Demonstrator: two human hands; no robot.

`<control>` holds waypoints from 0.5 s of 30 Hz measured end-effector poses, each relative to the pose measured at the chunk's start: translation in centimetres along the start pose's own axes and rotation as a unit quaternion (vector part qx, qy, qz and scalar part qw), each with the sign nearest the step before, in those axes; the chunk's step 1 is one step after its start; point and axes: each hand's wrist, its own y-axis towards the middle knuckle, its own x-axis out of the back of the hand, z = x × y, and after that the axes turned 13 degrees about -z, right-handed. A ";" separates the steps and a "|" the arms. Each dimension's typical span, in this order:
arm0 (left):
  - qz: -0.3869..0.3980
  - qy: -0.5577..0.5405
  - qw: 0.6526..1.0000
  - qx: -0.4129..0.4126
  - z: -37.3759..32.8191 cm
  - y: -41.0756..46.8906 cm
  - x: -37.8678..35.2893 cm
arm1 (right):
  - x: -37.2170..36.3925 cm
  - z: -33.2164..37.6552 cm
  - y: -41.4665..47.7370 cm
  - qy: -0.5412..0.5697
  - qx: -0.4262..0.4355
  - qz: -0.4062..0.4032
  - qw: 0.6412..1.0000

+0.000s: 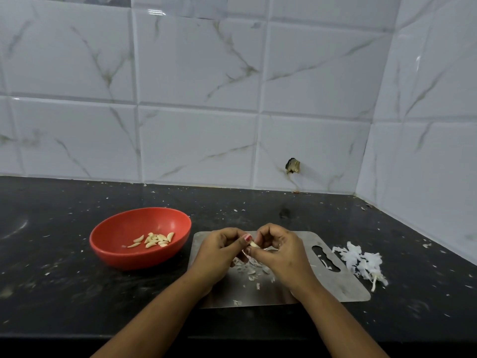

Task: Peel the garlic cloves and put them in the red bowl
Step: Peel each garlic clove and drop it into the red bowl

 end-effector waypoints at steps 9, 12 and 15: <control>0.004 0.006 1.000 0.005 -0.1 -0.1 -0.1 | 0.0 0.1 0.0 -0.002 0.008 0.012 1.000; 0.004 0.001 1.000 0.012 -0.1 -0.1 -0.1 | 0.0 0.0 0.0 -0.008 0.011 0.015 1.000; 0.008 0.001 1.000 0.017 0.0 0.0 -0.1 | 0.0 0.1 0.0 -0.014 0.014 0.017 1.000</control>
